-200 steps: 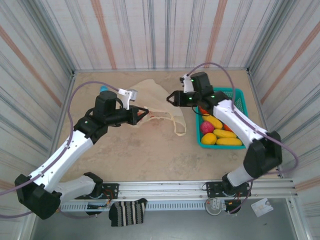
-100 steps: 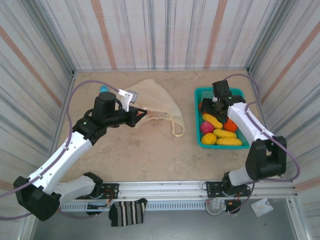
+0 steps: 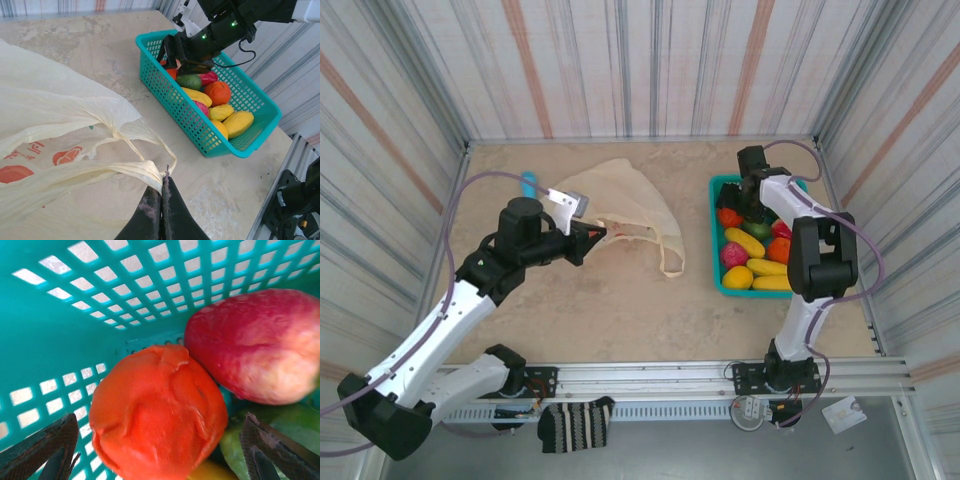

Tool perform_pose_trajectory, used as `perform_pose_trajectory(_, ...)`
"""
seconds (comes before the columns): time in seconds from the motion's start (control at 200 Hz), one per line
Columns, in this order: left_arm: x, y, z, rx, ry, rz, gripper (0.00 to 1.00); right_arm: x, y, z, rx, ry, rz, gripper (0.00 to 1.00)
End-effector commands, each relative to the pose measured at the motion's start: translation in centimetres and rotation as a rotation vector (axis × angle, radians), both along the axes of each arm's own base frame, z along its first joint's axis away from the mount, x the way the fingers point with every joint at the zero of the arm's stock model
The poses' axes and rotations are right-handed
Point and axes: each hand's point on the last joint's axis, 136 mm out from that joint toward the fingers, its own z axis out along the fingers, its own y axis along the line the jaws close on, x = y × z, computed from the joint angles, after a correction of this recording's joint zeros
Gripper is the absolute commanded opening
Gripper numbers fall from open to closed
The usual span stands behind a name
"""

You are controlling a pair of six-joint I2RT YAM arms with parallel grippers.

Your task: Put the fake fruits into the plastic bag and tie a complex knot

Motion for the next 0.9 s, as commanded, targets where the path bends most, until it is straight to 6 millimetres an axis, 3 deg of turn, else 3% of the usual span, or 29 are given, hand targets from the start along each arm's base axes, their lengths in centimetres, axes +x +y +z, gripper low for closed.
perform_pose_trajectory(0.0, 0.1, 0.1, 0.1, 0.016, -0.033, 0.003, 0.0, 0.4, 0.4, -0.9, 0.026, 0.031, -0.007, 0.86)
perform_pose_trajectory(0.276, 0.1, 0.1, -0.1, 0.019, -0.032, 0.004, 0.0, 0.1, 0.7, -3.1, 0.051, 0.082, 0.003, 0.87)
perform_pose_trajectory(0.431, 0.2, 0.2, -0.2, 0.026, -0.035, 0.01, 0.0, -0.4, 0.7, -2.3, 0.07, 0.049, -0.005, 0.73)
perform_pose_trajectory(0.531, 0.3, 0.2, -0.2, 0.03, -0.034, 0.014, 0.0, -0.5, 0.4, 0.7, 0.059, -0.031, -0.001, 0.61)
perform_pose_trajectory(0.716, 0.4, 0.4, -0.1, 0.038, -0.027, 0.024, 0.0, -1.7, -0.6, 8.3, 0.023, -0.21, 0.007, 0.6)
perform_pose_trajectory(0.812, 0.3, 0.7, -0.2, 0.048, -0.006, 0.041, 0.0, -2.7, 1.4, 12.5, 0.098, -0.346, 0.072, 0.61)
perform_pose_trajectory(0.897, 0.0, 1.0, -0.4, 0.047, 0.013, 0.051, 0.0, -4.0, 5.0, 15.7, 0.152, -0.447, 0.191, 0.61)
